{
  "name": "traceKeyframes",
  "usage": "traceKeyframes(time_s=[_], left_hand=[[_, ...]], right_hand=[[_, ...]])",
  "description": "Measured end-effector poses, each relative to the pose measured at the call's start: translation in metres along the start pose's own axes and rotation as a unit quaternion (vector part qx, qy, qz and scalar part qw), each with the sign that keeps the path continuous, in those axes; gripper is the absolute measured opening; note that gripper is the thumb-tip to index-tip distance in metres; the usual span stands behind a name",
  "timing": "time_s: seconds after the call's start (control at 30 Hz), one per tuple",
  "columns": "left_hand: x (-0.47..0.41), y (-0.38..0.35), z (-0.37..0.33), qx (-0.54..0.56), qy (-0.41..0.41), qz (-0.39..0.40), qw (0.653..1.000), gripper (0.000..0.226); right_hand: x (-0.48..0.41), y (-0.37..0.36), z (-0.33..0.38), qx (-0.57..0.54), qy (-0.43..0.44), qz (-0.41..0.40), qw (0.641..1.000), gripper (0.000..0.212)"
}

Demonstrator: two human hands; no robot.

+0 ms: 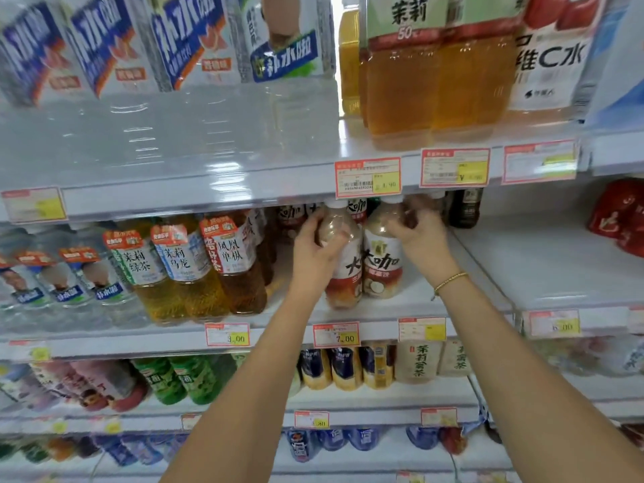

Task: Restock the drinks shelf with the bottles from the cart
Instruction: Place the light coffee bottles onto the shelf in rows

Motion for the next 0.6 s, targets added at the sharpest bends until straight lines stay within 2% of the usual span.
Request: traceKeyframes(time_s=[0.1, 0.27, 0.37, 0.43, 0.6], left_hand=[[-0.002, -0.007, 0.000, -0.018, -0.020, -0.011, 1.000, 0.055], [0.002, -0.005, 0.022, -0.112, 0.004, 0.039, 0.993, 0.080], [0.010, -0.004, 0.058, -0.230, 0.064, 0.058, 0.969, 0.097], [0.017, 0.000, 0.074, -0.289, 0.100, 0.069, 0.950, 0.094], [0.003, 0.014, 0.071, -0.287, 0.107, 0.053, 0.950, 0.079]], right_hand=[[0.001, -0.015, -0.008, 0.018, -0.005, 0.011, 1.000, 0.060], [0.015, -0.016, -0.027, 0.004, -0.037, 0.008, 0.999, 0.073], [0.035, -0.023, -0.057, 0.056, -0.100, 0.026, 0.993, 0.075], [0.038, -0.026, -0.066, 0.113, -0.123, 0.043, 0.985, 0.075], [0.018, -0.041, -0.067, 0.128, -0.123, 0.085, 0.980, 0.079]])
Point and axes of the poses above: each hand's wrist, its own x-axis away from the middle knuckle, its own y-axis out of the back of the hand, z = x × y, the point moved 9 cm from there along -x, towards the middle knuckle, and after that the axes turned 1 degree about -x, right-handed, at the moved point
